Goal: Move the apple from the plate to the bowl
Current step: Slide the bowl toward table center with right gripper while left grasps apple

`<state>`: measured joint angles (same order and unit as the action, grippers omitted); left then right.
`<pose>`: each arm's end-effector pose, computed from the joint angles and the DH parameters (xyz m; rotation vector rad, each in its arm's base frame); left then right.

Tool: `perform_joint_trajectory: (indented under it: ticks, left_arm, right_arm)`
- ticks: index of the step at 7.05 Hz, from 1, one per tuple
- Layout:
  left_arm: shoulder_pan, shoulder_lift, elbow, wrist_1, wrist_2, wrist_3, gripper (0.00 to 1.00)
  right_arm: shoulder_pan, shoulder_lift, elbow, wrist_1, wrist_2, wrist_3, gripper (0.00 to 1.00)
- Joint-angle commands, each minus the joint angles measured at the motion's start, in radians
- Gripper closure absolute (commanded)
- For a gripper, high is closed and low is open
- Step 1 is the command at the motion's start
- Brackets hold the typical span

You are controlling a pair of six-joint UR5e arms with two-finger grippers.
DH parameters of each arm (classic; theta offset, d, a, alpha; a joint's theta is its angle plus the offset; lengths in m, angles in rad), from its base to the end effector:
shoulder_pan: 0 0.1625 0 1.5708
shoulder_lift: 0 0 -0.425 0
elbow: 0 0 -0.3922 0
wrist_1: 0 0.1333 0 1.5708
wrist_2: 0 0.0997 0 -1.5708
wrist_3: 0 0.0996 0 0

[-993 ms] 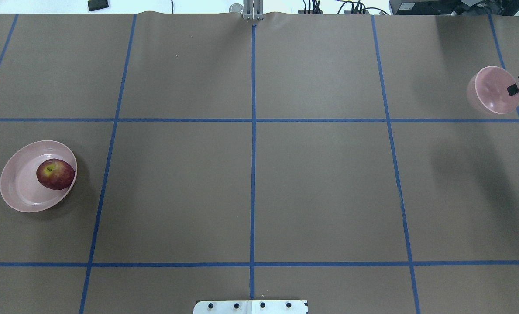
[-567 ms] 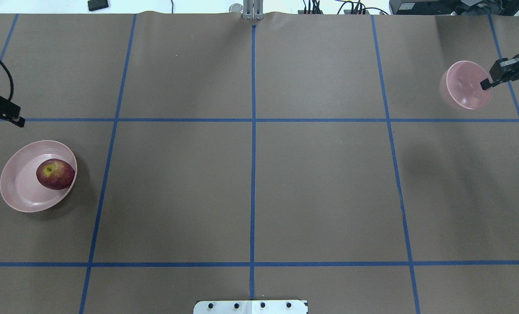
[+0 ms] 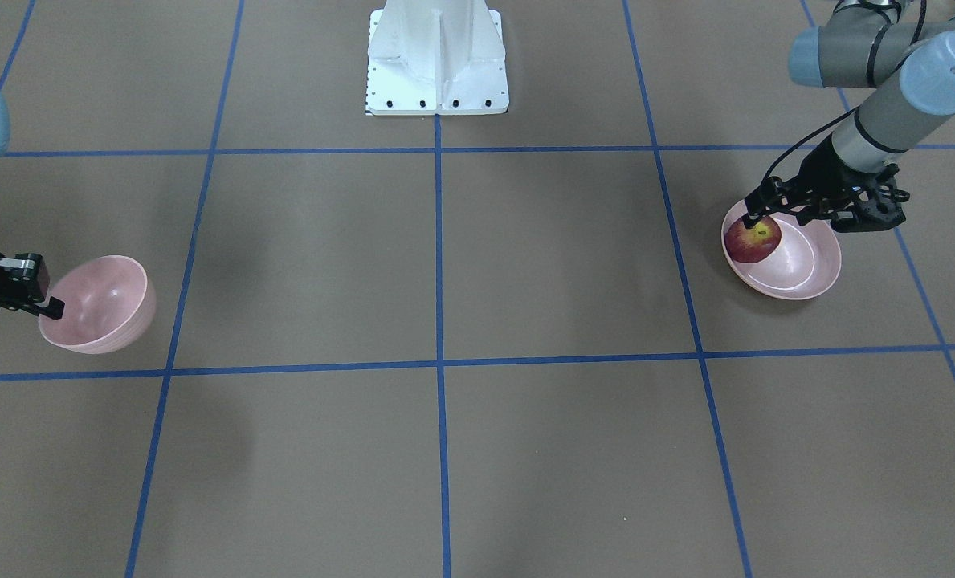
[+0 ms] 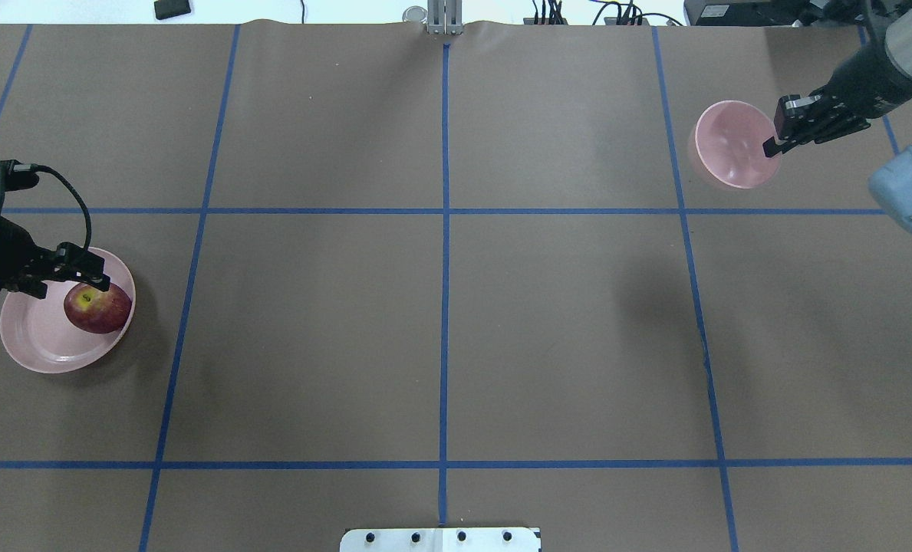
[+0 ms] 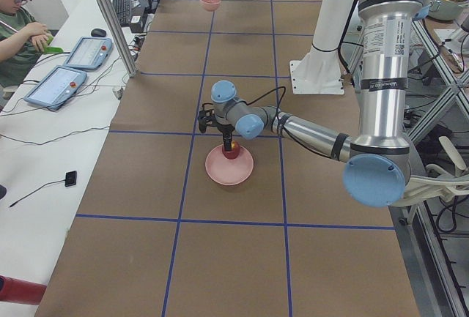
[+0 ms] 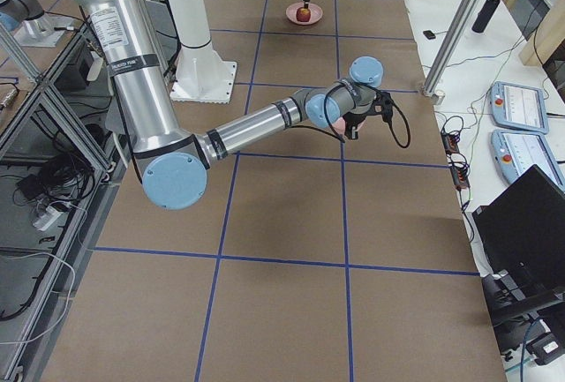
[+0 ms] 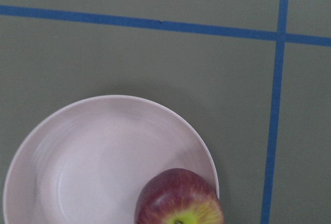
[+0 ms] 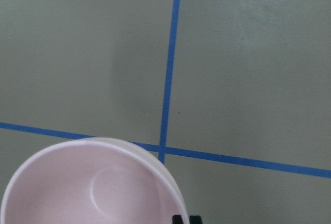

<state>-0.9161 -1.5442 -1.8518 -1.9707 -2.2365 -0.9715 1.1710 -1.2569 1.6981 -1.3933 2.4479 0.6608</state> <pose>0.2445 -0.4364 0.4901 -0.0332 0.8965 -0.0776 -0.1829 -0.5785 0.3933 0.0694 -1.0206 -0.0333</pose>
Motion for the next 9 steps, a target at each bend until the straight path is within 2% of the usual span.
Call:
perform_joint_trajectory:
  ticks: [1, 3, 9]
  left_arm:
    - [0.031, 0.003, 0.011, -0.013, 0.017, -0.016, 0.02]
    - [0.031, 0.003, 0.025, -0.011, 0.038, -0.012, 0.02]
    - [0.061, -0.033, 0.094, -0.034, 0.038, -0.018, 0.02]
  right_arm:
    - [-0.049, 0.03, 0.021, -0.003, -0.016, 0.095, 1.0]
    - [-0.105, 0.042, 0.049, -0.001, -0.059, 0.17, 1.0]
    - [-0.157, 0.045, 0.107, -0.001, -0.075, 0.244, 1.0]
